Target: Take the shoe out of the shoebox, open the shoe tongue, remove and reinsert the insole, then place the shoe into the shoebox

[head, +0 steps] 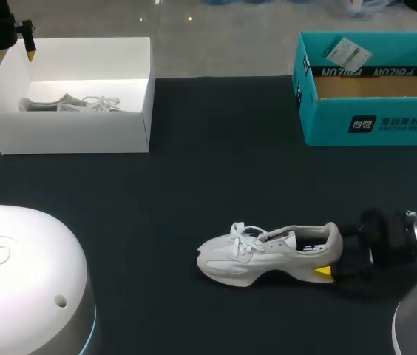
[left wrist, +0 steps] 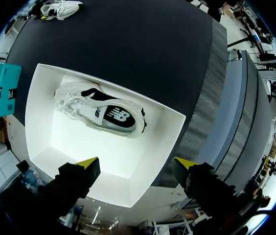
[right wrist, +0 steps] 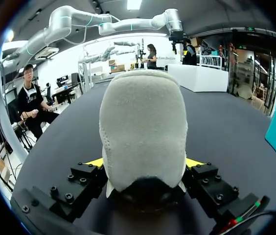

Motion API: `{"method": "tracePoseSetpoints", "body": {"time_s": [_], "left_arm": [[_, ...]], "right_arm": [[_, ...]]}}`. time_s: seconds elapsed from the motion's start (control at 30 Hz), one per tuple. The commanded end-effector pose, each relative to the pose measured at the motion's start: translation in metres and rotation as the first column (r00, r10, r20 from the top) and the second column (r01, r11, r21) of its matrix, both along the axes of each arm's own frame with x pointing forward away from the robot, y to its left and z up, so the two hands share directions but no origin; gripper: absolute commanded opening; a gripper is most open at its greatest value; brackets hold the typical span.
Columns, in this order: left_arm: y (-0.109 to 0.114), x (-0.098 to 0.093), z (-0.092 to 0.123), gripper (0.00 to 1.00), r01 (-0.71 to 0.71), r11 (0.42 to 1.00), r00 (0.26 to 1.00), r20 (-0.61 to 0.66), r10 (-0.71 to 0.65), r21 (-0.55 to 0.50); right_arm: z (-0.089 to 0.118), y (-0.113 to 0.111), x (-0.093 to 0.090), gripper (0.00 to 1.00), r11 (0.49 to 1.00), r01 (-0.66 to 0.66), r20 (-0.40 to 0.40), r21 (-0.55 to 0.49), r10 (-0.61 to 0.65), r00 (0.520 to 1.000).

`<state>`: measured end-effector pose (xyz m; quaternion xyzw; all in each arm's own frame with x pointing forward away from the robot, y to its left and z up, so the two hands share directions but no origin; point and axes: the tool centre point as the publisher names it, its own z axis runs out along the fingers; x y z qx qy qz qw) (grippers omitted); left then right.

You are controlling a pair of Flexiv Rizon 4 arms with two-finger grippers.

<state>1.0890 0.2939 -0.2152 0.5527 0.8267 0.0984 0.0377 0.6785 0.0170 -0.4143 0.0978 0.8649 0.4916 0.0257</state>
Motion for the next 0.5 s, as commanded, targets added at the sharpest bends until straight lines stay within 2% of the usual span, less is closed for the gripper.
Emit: {"method": "tracePoseSetpoints", "body": {"time_s": [0.03, 0.5], "left_arm": [[-0.0003, -0.0015, 0.0004, 1.00, -0.001, 1.000, 1.000, 0.002, 0.001, 0.003], [-0.0003, -0.0015, 0.0004, 1.00, -0.001, 1.000, 1.000, 0.002, 0.001, 0.003]], "right_arm": [[-0.0035, 0.0041, 0.0019, 0.00, 1.000, 0.002, -0.001, -0.010, -0.002, 1.000], [-0.0083, 0.0040, 0.0021, 0.00, 1.000, 0.000, -0.017, -0.016, 0.000, 1.000]]}}
